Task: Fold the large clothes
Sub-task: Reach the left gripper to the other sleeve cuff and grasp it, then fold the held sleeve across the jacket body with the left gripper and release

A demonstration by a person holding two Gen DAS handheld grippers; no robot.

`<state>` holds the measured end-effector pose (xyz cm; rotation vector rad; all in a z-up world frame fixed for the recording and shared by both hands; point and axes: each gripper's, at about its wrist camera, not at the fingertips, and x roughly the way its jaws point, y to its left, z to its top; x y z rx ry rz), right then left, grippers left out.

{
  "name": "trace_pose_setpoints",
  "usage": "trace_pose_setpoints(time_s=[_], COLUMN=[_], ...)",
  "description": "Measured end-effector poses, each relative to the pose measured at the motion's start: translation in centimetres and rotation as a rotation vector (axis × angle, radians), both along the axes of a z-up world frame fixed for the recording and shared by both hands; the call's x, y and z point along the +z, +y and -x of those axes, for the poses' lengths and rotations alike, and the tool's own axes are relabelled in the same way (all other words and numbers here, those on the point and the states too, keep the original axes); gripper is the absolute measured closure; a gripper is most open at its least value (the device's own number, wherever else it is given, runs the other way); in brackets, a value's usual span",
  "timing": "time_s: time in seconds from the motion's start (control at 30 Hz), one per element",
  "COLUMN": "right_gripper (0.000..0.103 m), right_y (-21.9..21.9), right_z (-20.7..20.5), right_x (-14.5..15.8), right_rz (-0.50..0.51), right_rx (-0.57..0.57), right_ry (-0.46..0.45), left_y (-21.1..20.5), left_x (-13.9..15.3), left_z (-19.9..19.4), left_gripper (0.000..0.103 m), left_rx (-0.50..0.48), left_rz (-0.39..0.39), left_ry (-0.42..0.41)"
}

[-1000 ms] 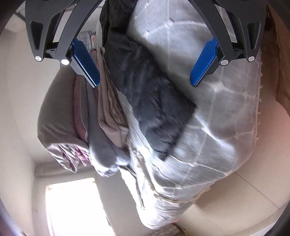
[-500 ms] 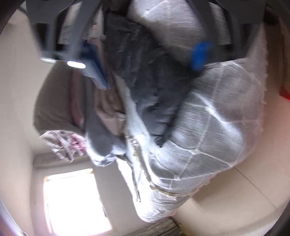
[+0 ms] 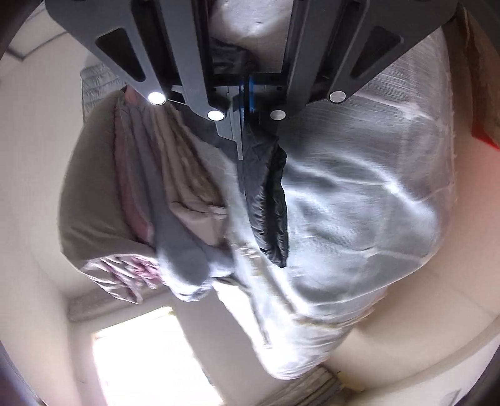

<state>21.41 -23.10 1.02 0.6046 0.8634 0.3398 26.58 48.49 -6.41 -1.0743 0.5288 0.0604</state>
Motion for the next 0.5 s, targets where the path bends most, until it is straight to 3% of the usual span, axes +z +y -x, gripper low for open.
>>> trace_pose_setpoints(time_s=[0.17, 0.3, 0.4, 0.5], right_gripper=[0.03, 0.03, 0.03, 0.03], right_y=[-1.0, -2.7, -4.5, -6.9], right_z=[0.3, 0.8, 1.3, 1.8], right_x=[0.8, 1.7, 2.4, 2.6], right_rz=[-0.046, -0.118, -0.168, -0.25], right_rx=[-0.017, -0.049, -0.095, -0.146], right_ry=[-0.018, -0.034, -0.038, -0.044], left_y=[-3.9, -9.6, -16.2, -23.2], left_x=[4.9, 10.1, 14.9, 17.7], left_z=[-0.9, -2.6, -4.4, -6.1], left_gripper=[0.102, 0.102, 0.102, 0.102], left_rx=[-0.089, -0.2, -0.31, -0.415], left_rz=[-0.033, -0.08, -0.118, -0.131], left_ry=[-0.103, -0.186, -0.257, -0.3])
